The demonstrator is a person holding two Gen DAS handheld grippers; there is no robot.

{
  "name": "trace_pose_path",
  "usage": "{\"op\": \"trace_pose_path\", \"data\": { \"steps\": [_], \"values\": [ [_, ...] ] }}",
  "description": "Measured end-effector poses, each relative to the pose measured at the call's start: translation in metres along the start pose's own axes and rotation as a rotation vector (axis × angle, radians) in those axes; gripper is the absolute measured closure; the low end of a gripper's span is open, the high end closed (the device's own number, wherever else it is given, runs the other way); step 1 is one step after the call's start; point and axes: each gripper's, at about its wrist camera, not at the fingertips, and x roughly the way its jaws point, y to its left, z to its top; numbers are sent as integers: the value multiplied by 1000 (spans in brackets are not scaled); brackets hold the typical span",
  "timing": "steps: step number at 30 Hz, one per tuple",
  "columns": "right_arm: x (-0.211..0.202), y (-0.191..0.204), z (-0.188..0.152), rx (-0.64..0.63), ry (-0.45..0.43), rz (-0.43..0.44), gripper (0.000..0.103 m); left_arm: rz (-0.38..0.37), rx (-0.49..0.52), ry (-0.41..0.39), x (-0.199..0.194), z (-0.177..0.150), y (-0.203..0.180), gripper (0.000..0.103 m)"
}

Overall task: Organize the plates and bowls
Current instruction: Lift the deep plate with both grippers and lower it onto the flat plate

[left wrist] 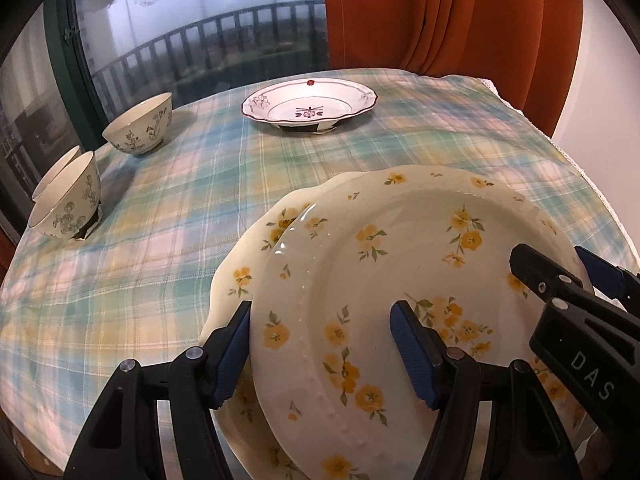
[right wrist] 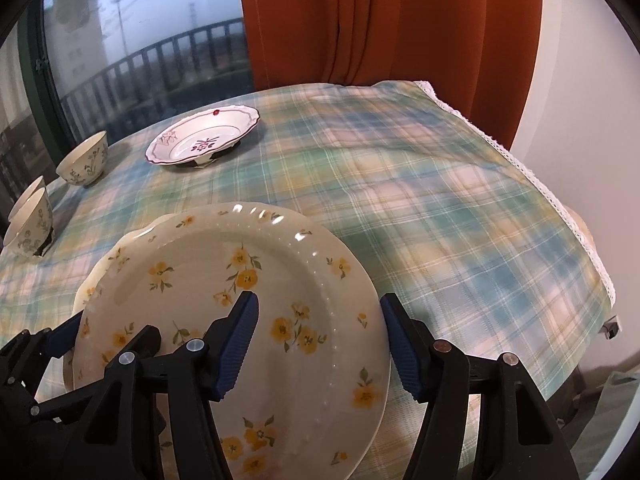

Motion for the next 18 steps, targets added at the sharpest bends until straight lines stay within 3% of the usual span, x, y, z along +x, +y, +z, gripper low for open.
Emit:
{"op": "trace_pose_path", "data": {
  "steps": [8, 10, 11, 16, 18],
  "values": [
    [3, 3, -5, -12, 0, -14, 42, 86, 39, -44, 2, 2, -5, 36],
    [1, 4, -6, -16, -7, -12, 45, 178, 100, -94, 0, 0, -12, 37],
    [0, 5, -5, -18, -7, -9, 45, 186, 106, -95, -1, 0, -13, 36],
    [3, 5, -7, -7, 15, 1, 46, 74, 20, -46, -4, 4, 5, 28],
    [1, 6, -7, -12, 2, -6, 46, 83, 22, -43, -6, 4, 7, 23]
  ]
}}
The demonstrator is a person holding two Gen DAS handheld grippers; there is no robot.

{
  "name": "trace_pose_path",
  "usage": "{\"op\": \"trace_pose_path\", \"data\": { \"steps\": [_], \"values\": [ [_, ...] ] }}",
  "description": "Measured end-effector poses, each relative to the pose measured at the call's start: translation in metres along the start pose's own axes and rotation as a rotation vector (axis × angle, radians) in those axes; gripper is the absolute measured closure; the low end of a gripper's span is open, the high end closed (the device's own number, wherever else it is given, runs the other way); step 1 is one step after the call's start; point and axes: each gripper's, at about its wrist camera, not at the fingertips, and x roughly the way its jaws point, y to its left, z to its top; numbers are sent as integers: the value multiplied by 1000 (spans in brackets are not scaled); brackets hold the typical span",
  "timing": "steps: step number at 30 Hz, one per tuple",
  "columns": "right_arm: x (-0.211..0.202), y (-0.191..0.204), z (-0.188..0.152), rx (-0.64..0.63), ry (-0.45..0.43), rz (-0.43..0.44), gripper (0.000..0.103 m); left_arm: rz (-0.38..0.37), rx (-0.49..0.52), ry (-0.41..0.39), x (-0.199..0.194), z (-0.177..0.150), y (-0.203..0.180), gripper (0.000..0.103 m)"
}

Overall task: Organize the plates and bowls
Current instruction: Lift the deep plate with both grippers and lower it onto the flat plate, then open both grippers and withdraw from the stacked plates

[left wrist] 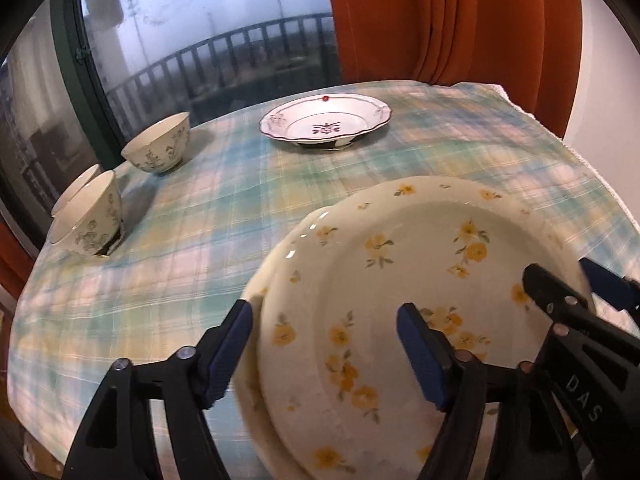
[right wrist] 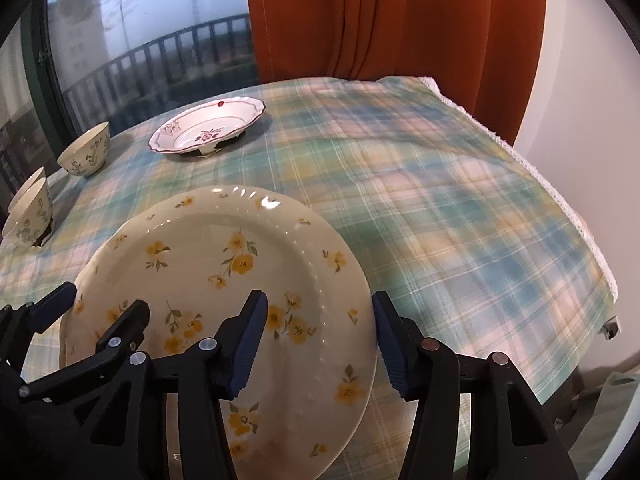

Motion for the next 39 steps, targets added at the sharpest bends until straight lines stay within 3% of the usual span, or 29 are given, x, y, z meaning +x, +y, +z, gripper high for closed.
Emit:
{"op": "trace_pose_path", "data": {
  "steps": [12, 18, 23, 28, 39],
  "values": [
    [0, 16, -5, -14, 27, -44, 45, -67, -33, 42, -2, -10, 23, 22],
    [-3, 20, -3, 23, 53, -22, 29, -81, -41, 10, -13, -7, 40, 18],
    [-7, 25, -3, 43, 54, -54, 28, -86, -42, -1, -16, -4, 56, 14],
    [-28, 39, 0, 30, -13, -65, 20, -108, -33, -9, -20, -2, 69, 13],
    [-55, 74, 18, 25, -102, -68, 20, -127, -62, -78, -33, 20, 107, 13]
  ]
}}
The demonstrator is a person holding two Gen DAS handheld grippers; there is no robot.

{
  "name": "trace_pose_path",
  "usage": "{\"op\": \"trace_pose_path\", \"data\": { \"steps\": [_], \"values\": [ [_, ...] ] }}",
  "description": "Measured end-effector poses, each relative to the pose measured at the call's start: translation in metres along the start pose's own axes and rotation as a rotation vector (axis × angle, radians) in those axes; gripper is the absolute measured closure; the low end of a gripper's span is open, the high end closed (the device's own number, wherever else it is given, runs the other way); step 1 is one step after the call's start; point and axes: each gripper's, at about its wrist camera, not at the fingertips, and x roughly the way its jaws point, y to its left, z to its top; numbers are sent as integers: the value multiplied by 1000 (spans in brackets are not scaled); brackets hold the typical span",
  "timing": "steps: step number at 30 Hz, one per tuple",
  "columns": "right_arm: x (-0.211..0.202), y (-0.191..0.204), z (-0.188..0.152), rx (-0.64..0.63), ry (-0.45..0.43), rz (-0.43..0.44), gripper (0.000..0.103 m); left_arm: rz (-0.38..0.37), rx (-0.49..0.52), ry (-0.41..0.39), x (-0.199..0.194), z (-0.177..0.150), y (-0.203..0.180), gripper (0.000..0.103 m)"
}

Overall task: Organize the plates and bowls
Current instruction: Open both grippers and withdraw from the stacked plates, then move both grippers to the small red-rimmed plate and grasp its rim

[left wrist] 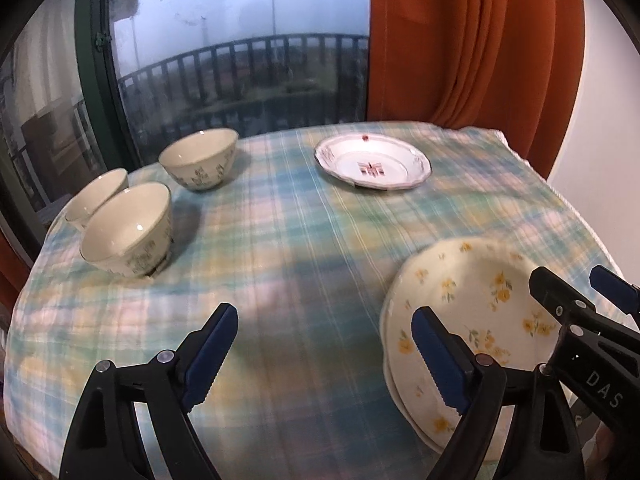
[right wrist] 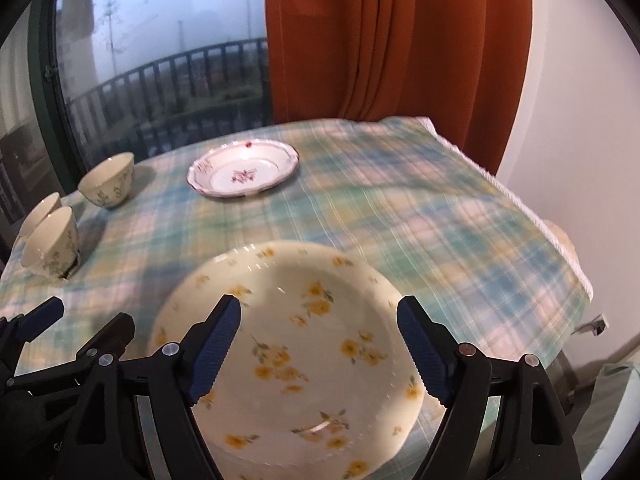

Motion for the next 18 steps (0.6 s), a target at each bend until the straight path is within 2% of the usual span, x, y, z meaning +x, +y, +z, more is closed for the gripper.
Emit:
{"op": "trace_pose_path", "data": {
  "steps": [8, 18],
  "values": [
    [-5, 22, 32, -12, -36, 59, 20, -4, -37, -23, 2, 26, 18, 13],
    [19, 40, 77, -63, -87, 108, 20, 40, -16, -75, 21, 69, 9, 13]
  ]
}}
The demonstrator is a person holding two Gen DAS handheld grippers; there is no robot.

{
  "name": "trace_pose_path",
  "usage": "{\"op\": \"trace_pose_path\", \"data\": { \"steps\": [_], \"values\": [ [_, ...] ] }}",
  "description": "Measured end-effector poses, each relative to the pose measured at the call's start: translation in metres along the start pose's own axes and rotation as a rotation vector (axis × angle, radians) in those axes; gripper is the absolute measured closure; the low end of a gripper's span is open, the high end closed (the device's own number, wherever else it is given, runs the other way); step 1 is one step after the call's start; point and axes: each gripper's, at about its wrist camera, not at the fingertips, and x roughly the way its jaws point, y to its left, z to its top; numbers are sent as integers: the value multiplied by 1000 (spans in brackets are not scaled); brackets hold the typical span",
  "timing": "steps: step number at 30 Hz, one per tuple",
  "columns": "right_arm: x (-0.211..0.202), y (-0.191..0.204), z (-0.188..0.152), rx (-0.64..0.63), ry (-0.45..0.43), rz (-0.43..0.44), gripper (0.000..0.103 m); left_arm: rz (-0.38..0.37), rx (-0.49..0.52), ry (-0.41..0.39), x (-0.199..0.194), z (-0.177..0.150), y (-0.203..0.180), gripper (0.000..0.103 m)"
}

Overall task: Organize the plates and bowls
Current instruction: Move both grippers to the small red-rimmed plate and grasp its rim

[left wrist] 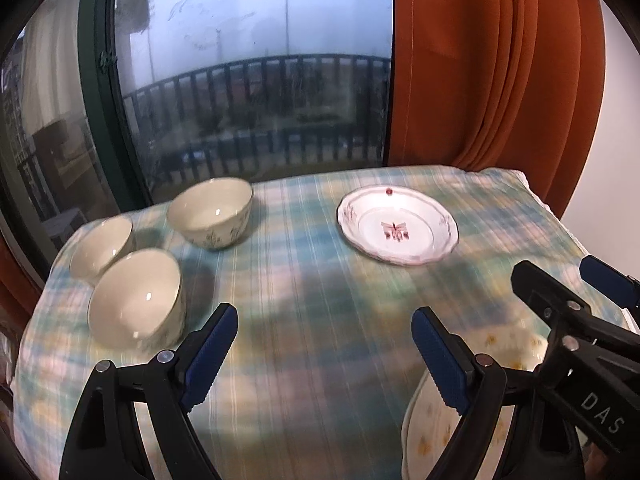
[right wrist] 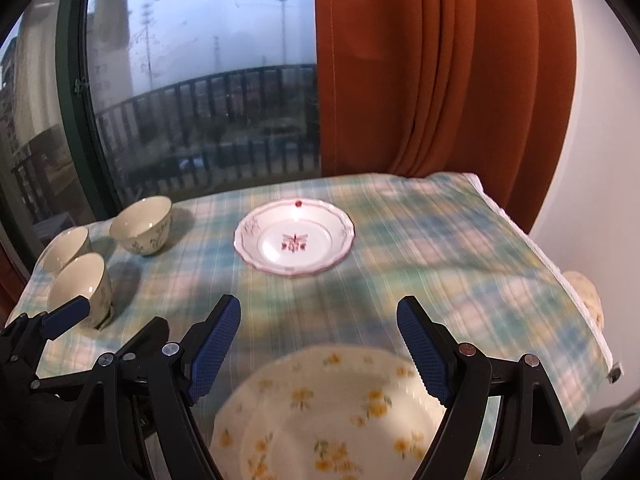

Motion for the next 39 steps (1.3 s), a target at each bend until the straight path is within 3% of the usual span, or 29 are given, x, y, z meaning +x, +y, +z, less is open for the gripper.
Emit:
{"op": "trace_pose_path", "data": {
  "steps": [7, 13, 16, 23, 27, 32, 36, 39],
  "values": [
    [38, -9, 30, 4, 0, 15, 20, 52, -34, -21, 41, 30, -7, 13],
    [84, -20, 61, -1, 13, 94, 20, 83, -33, -40, 76, 62, -16, 14],
    [106, -24, 73, -14, 7, 94, 20, 67, -34, -39, 99, 72, -19, 14],
    [156, -33, 90, -17, 51, 65, 20, 54, -54, 35, 151, 84, -30, 23],
    [195, -41, 90, 4, 128, 90, 20, 78, -18, 68, 180, 85, -40, 25],
    [235, -46, 85, 16, 211, 121, 20, 37, -54, 152, 210, 80, -39, 32],
    [248, -44, 81, 9, 248, 109, 26, 43, -37, 193, 222, 76, -43, 33],
    [259, -43, 77, 7, 299, 126, 29, 1, -53, 236, 231, 72, -42, 39]
  ]
}}
